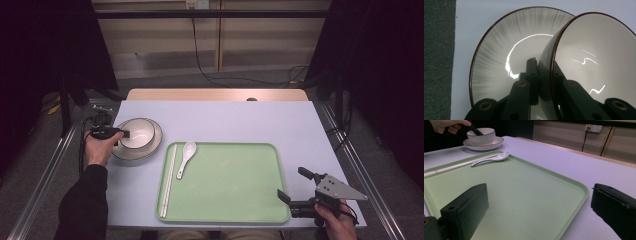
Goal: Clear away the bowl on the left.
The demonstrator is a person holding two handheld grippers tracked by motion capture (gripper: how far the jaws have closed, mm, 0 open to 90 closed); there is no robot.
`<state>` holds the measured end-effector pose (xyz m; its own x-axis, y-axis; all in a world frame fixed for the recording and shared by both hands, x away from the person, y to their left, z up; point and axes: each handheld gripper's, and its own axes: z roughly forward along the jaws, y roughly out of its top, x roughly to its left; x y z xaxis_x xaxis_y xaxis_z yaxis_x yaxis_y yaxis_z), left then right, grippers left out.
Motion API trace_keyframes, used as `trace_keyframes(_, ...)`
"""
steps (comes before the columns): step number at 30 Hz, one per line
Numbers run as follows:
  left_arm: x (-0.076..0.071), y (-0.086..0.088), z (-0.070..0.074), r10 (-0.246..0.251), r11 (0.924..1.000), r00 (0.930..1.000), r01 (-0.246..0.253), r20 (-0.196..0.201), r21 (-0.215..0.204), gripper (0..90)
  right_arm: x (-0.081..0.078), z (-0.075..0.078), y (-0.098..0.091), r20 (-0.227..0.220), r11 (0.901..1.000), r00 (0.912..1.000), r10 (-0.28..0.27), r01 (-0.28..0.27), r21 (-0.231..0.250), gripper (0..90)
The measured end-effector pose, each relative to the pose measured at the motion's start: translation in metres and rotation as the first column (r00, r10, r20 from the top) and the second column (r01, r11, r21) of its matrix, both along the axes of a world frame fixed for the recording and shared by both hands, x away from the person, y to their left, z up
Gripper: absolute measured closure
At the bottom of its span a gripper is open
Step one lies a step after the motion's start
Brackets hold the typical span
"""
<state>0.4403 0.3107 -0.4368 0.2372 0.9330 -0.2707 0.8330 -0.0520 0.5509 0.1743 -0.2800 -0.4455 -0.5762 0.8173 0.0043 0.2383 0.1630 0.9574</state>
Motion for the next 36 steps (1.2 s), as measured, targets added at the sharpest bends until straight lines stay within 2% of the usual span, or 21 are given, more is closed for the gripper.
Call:
trace_keyframes(2,-0.002,-0.001,0.002,-0.004,1.0000,0.9999,0.004,0.010,0.001,82.6,0.000,0.000,0.000,0.002,1.0000,1.0000,-0.006,0.006,0.000,0.9)
trace_keyframes(3,-0.004,-0.002,0.003,-0.003,0.9999,0.9999,0.003,0.015,-0.014,82.6,0.000,0.000,0.000,0.002,1.0000,1.0000,-0.007,0.007,0.002,0.9)
trace_keyframes(11,-0.012,-0.008,0.018,-0.043,0.9990,0.9977,0.043,0.054,-0.012,82.5,0.000,0.000,0.000,0.006,1.0000,1.0000,-0.007,0.007,0.000,0.9)
trace_keyframes(16,-0.020,-0.015,0.027,-0.060,0.9980,0.9949,0.061,0.081,-0.013,82.5,0.000,0.000,0.001,0.006,0.9999,0.9999,-0.011,0.011,0.001,0.9)
trace_keyframes(20,-0.029,-0.023,0.035,-0.098,0.9950,0.9901,0.099,0.101,-0.013,82.5,-0.001,0.001,0.000,0.006,1.0000,1.0000,-0.007,0.007,0.000,0.9)
trace_keyframes(21,-0.032,-0.026,0.036,-0.091,0.9954,0.9894,0.094,0.113,-0.020,82.5,-0.001,0.001,0.001,0.008,1.0000,0.9999,-0.009,0.009,-0.001,0.9)
trace_keyframes(22,-0.033,-0.026,0.037,-0.118,0.9928,0.9874,0.119,0.105,-0.009,82.5,-0.001,0.001,0.001,0.007,1.0000,0.9999,-0.008,0.008,0.001,0.9)
trace_keyframes(25,-0.039,-0.033,0.040,-0.144,0.9893,0.9829,0.146,0.115,-0.009,82.5,-0.001,0.001,0.001,0.006,0.9999,0.9999,-0.009,0.009,0.005,0.9)
trace_keyframes(32,-0.052,-0.056,0.042,-0.194,0.9804,0.9733,0.197,0.123,-0.011,82.5,-0.001,0.001,0.001,0.009,1.0000,1.0000,0.000,0.000,-0.001,0.9)
trace_keyframes(33,-0.054,-0.062,0.041,-0.191,0.9809,0.9735,0.194,0.126,-0.012,82.5,-0.001,0.001,0.001,0.011,1.0000,0.9999,-0.001,0.001,-0.001,0.9)
trace_keyframes(36,-0.059,-0.072,0.039,-0.225,0.9735,0.9669,0.228,0.120,-0.011,82.5,-0.001,0.001,0.001,0.014,1.0000,0.9999,-0.002,0.002,0.000,0.9)
